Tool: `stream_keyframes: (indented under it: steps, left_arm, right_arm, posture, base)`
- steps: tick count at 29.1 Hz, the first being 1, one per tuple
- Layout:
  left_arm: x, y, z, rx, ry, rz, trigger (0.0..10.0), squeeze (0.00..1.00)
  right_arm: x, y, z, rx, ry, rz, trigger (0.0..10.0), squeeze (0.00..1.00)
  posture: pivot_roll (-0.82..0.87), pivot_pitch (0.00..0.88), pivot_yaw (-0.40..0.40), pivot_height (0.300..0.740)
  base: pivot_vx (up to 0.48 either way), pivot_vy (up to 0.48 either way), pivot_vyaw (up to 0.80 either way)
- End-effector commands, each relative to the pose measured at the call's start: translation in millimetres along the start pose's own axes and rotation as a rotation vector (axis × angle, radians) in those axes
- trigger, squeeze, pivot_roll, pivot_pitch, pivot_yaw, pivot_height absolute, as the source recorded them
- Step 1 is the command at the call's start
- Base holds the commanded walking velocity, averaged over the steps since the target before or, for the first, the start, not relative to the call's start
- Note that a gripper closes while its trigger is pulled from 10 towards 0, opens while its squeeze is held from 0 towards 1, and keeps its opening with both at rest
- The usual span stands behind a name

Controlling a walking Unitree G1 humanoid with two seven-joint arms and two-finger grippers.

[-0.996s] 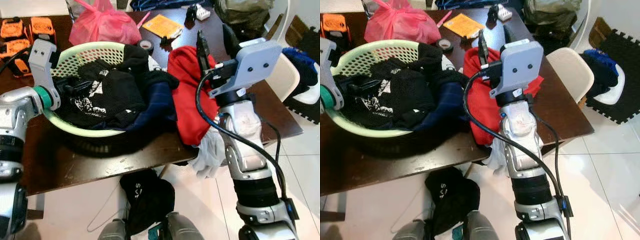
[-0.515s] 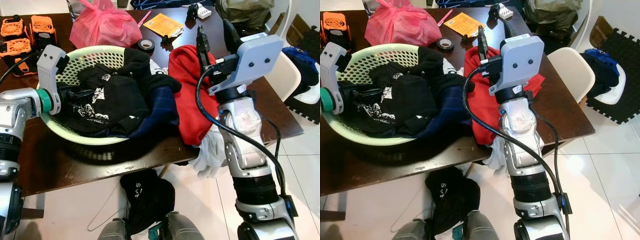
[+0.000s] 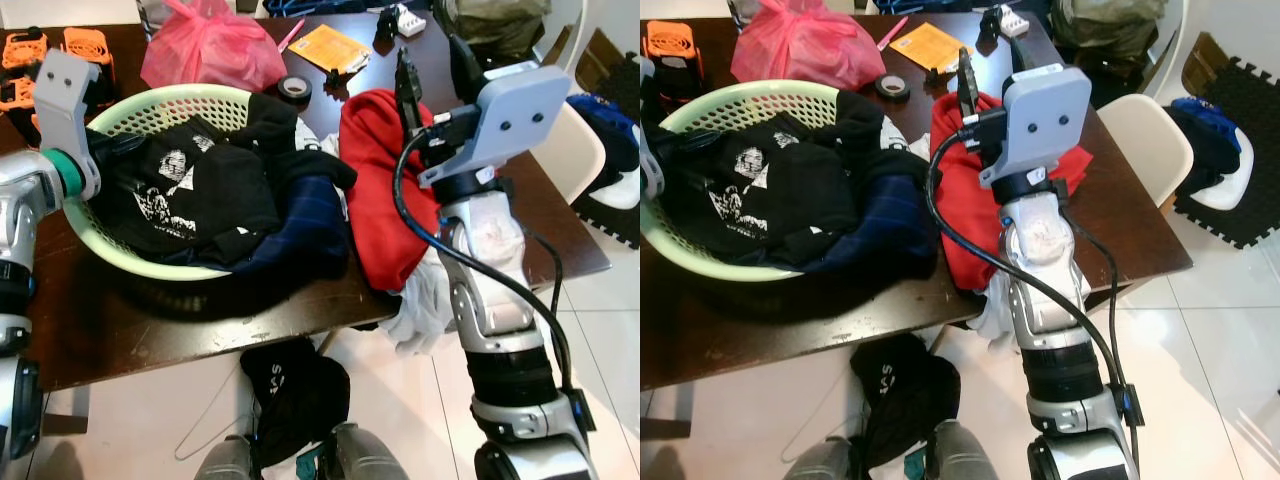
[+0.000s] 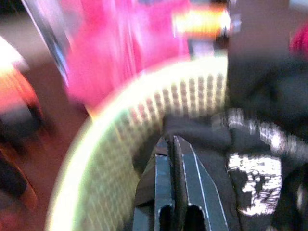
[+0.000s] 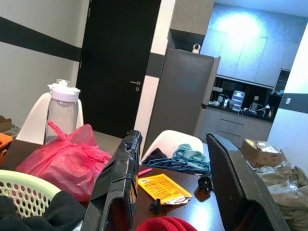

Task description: Hang hanger

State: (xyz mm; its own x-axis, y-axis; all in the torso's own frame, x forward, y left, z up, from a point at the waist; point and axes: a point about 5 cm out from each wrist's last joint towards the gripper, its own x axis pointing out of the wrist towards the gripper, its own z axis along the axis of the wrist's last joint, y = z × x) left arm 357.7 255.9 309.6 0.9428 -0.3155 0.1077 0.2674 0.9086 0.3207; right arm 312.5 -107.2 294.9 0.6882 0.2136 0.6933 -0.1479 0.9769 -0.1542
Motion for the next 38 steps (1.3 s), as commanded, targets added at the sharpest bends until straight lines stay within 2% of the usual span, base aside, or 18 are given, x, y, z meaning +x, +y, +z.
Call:
stream_keyframes:
  steps: [1, 2, 5, 6, 9, 10, 11, 15, 18, 19, 24, 27, 28, 29, 31, 33, 37, 38]
  left_arm:
    - [-2.7, 2.2, 30, 0.078, -0.148, 0.038, 0.0, 0.00]
    - [-5.0, -3.8, 51, 0.167, -0.238, 0.025, 10.0, 0.00]
    - [-12.2, -18.9, 93, 0.459, -0.410, 0.025, 10.0, 0.00]
    - [-12.2, -18.9, 93, 0.459, -0.410, 0.025, 10.0, 0.00]
    - [-20.4, -27.4, 137, 0.859, -0.577, 0.105, 10.0, 0.00]
    - [-20.4, -27.4, 137, 0.859, -0.577, 0.105, 10.0, 0.00]
    - [-29.4, -25.1, 170, 1.075, -0.699, 0.212, 10.0, 0.00]
    - [-37.9, -22.4, 192, 1.189, -0.784, 0.285, 10.0, 0.00]
    - [-34.9, -14.3, 192, 0.952, -0.724, 0.198, 10.0, 0.00]
    - [-25.3, -13.4, 167, 0.764, -0.620, 0.134, 10.0, 0.00]
    - [-16.7, -15.4, 137, 0.582, -0.506, 0.074, 10.0, 0.00]
    - [-3.7, -29.0, 41, -0.018, -0.238, 0.200, 10.0, 0.00]
    - [-5.3, -31.4, 30, -0.082, -0.184, 0.208, 10.0, 0.00]
    - [-5.7, -31.5, 29, -0.089, -0.176, 0.206, 10.0, 0.00]
    - [-13.4, -18.3, -6, -0.084, 0.040, 0.149, 10.0, 0.00]
    - [-18.3, -12.0, -19, -0.090, 0.124, 0.118, 10.0, 0.00]
    - [-22.0, -4.8, -27, -0.083, 0.179, 0.107, 10.0, 0.00]
    - [-24.0, 5.5, -32, -0.078, 0.212, 0.114, 10.0, 1.00]
  right_arm:
    - [-0.6, -3.3, -1, -0.007, 0.003, -0.011, 10.0, 0.00]
    - [-0.7, -2.6, -1, -0.005, 0.003, -0.011, 10.0, 0.00]
    - [-0.7, -0.8, -2, -0.001, 0.003, -0.007, 10.0, 0.00]
    - [-0.7, -0.8, -2, -0.001, 0.003, -0.007, 10.0, 0.00]
    - [0.8, 0.7, -2, 0.003, -0.002, -0.003, 10.0, 0.00]
    - [0.8, 0.7, -2, 0.003, -0.002, -0.003, 10.0, 0.00]
    - [2.3, 0.7, -2, 0.004, -0.007, -0.005, 10.0, 0.00]
    - [2.6, 0.4, -2, 0.004, -0.010, -0.007, 10.0, 0.00]
    - [-0.1, -0.2, -3, 0.006, -0.007, -0.012, 10.0, 0.00]
    - [-1.2, -0.3, -4, 0.006, -0.004, -0.014, 10.0, 0.00]
    - [-2.2, -0.4, -4, 0.006, -0.001, -0.016, 10.0, 0.00]
    - [-8.2, -3.4, -11, 0.033, 0.039, -0.034, 10.0, 0.00]
    - [-9.9, -4.0, -13, 0.049, 0.053, -0.045, 10.0, 0.00]
    - [-10.0, -4.0, -13, 0.050, 0.054, -0.046, 10.0, 0.00]
    - [-9.4, -0.7, -14, 0.054, 0.054, -0.030, 10.0, 0.00]
    - [-8.9, 0.3, -14, 0.055, 0.052, -0.026, 10.0, 0.00]
    - [-8.3, 0.7, -14, 0.055, 0.051, -0.024, 10.0, 0.00]
    - [-7.9, 0.1, -14, 0.054, 0.049, -0.030, 10.0, 0.00]
  posture:
    - [0.07, 0.155, -0.045, 0.740]
    - [0.07, 0.150, -0.046, 0.740]
    - [0.08, 0.145, -0.050, 0.740]
    - [0.08, 0.145, -0.050, 0.740]
    - [0.09, 0.129, -0.049, 0.740]
    - [0.09, 0.129, -0.049, 0.740]
    - [0.09, 0.122, -0.044, 0.740]
    - [0.10, 0.118, -0.037, 0.740]
    - [0.10, 0.108, -0.028, 0.740]
    - [0.09, 0.109, -0.027, 0.740]
    - [0.09, 0.109, -0.027, 0.740]
    - [0.09, 0.113, -0.033, 0.740]
    - [0.09, 0.113, -0.035, 0.740]
    - [0.09, 0.113, -0.035, 0.740]
    - [0.10, 0.122, -0.042, 0.740]
    - [0.10, 0.122, -0.042, 0.740]
    - [0.10, 0.122, -0.042, 0.740]
    - [0.11, 0.129, -0.027, 0.740]
  base:
    - [0.000, 0.000, 0.00]
    - [0.000, 0.000, 0.00]
    - [0.000, 0.000, 0.00]
    - [0.000, 0.000, 0.00]
    - [0.000, 0.000, 0.00]
    - [0.000, 0.000, 0.00]
    - [0.000, 0.000, 0.00]
    - [0.000, 0.000, 0.00]
    - [0.000, 0.000, 0.00]
    - [0.000, 0.000, 0.00]
    - [0.000, 0.000, 0.00]
    - [0.000, 0.000, 0.00]
    - [0.000, 0.000, 0.00]
    - [0.000, 0.000, 0.00]
    - [0.000, 0.000, 0.00]
    - [0.000, 0.000, 0.00]
    - [0.000, 0.000, 0.00]
    - [0.000, 0.000, 0.00]
